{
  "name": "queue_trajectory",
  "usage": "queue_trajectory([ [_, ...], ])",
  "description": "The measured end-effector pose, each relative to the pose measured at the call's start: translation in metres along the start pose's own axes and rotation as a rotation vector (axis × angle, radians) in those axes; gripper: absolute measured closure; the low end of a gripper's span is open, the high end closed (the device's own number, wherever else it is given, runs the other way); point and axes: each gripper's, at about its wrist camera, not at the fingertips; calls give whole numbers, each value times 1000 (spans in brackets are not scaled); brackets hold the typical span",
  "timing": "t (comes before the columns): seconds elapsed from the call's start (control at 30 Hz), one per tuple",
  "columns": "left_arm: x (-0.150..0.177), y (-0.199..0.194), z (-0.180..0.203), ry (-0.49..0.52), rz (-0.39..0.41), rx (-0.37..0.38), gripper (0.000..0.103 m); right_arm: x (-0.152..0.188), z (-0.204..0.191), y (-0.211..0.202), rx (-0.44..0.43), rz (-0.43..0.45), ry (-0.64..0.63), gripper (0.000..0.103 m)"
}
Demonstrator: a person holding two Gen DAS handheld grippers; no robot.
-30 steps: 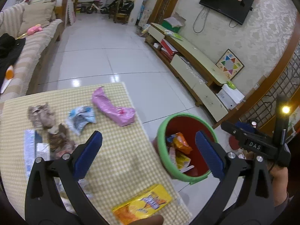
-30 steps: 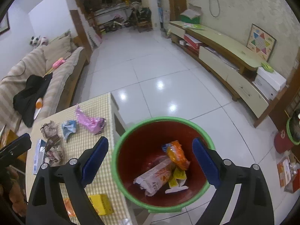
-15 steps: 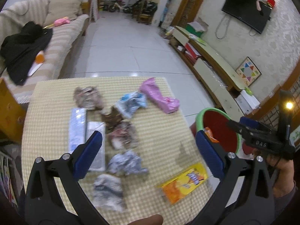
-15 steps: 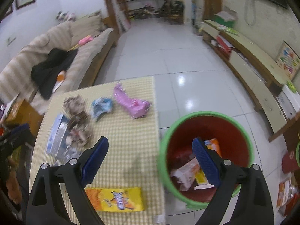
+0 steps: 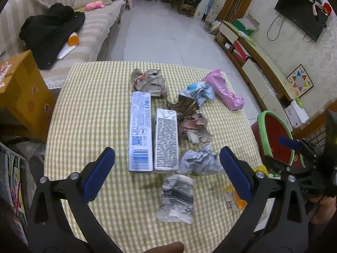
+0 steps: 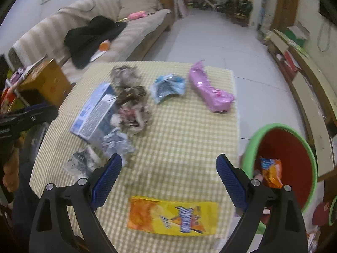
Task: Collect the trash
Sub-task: 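Grasp the white-blue toothpaste box with the left gripper while the right gripper grasps crumpled grey paper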
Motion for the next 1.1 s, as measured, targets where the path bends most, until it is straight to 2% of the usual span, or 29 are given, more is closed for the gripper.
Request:
queue_trajectory([
  [0.23, -16, 30, -29, -79, -52, -28, 5, -6, -29, 26, -53, -21, -58, 15],
  [0.33, -20, 40, -36, -77, -57, -64, 5, -8, -33, 36, -49, -37, -66, 15],
  [0.6, -36, 72, -45, -56, -92, -90, 6, -11, -33, 54, -71, -46, -63, 16],
  [0.67, -39, 81, -47, -51, -99, -114, 8, -11, -34, 58, -81, -49, -64, 17],
  [0.87, -45, 99, -52, -51, -140, -119, 15, -12, -39, 70, -120, -63, -74, 18],
  [1.1, -46, 114, -55, -51, -167, -132, 20, -15, -49, 87, -131, -82, -103, 27],
])
Point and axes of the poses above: each gripper's, at about its wrist camera, not at the fingertips, and y roughly the way its jaws point, z to its right, x to its underside, and after that the axes turned 6 degrees about -y, right-handed
